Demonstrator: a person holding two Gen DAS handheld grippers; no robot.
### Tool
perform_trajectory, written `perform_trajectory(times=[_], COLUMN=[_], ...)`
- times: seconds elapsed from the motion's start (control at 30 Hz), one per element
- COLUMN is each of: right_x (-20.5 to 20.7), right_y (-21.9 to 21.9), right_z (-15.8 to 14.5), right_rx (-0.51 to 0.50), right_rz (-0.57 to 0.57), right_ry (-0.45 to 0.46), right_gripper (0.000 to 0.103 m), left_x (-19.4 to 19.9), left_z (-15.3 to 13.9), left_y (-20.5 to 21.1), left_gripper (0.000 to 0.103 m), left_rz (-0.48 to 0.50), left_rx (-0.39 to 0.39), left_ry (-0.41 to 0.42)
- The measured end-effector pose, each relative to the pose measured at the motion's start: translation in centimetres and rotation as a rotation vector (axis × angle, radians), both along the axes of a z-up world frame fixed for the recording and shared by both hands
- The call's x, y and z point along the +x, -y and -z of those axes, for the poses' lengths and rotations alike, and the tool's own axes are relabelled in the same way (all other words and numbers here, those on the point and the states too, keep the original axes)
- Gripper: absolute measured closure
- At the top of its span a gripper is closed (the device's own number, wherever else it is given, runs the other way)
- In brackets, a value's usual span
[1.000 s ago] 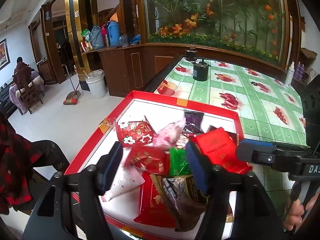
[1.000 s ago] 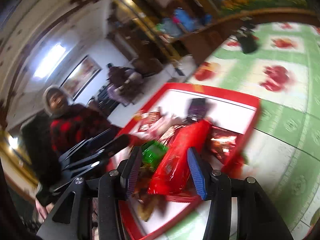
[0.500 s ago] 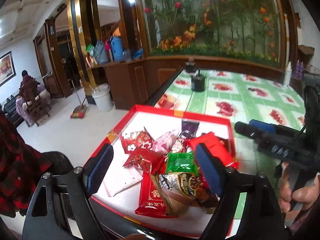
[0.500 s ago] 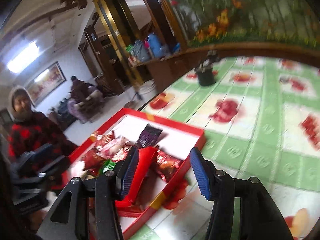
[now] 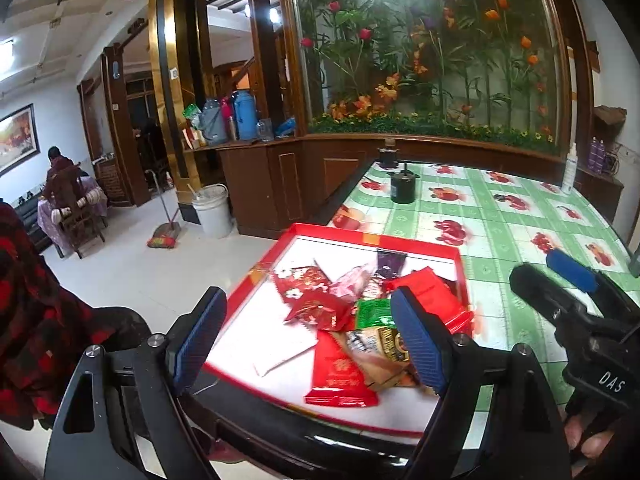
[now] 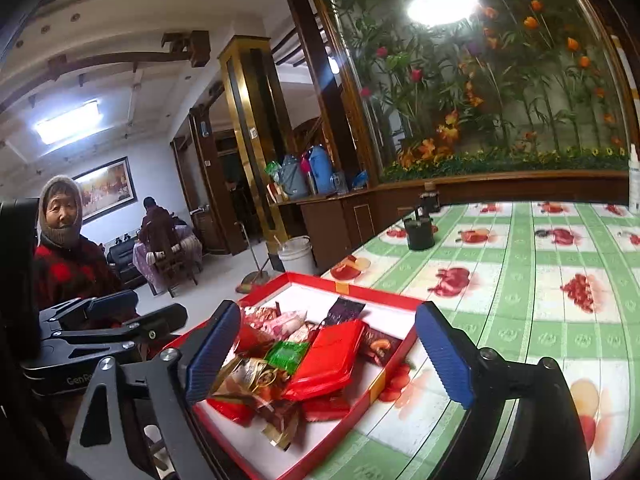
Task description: Organize snacks
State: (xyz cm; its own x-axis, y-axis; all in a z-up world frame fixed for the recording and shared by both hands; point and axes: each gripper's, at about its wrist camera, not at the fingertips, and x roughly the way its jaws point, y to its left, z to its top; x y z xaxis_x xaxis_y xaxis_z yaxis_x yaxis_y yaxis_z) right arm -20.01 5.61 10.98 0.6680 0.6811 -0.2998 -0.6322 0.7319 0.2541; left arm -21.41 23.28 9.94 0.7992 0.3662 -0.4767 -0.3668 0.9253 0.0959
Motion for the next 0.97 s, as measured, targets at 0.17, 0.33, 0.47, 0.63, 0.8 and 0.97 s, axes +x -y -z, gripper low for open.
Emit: perform_trajectory(times=[0.17,0.33,0.47,0.63,0.8,0.97], right_x=[-0.4,-0.1,0.3,0.3,0.0,0.1], right_y=[-0.9,-1.4,-1.5,-1.5,-1.4,-1.1], right_z=[0.9,1.9,2.4,2.5,2.4,2.4], right_rx=[-0.031,-0.054,-0.054,-0.058,-0.053,-0.037], right_rz=[-0.031,-0.033,-0.039,-0.041,-0.044,-0.038], right_ry=[-0.057,-0.074,-0.095,-0.091,-0.077,-0.080], right_gripper=[0.012,0.012,0.012,0.012,0.012,0.012], left_x=[-0.2,-0.2,0.0,0.3,0.6,0.9], left_z=[0.4,0.5,0.6,0.7,0.8,0.9], left_y=[-0.5,-0.3,-0.2,-0.1,0.3,0.9], left_gripper=[0.018,0.018,0.018,0.018,0.018,0.018], left_rz=[0.000,-0.002,-0.005,-0.004,-0.002,0.007], left_rx=[-0.012,-0.017,-0.025,-0.040,-0.030,-0.013], left_ry=[-0.017,-0.025,-0.032,-0.045,-0.056,-0.055])
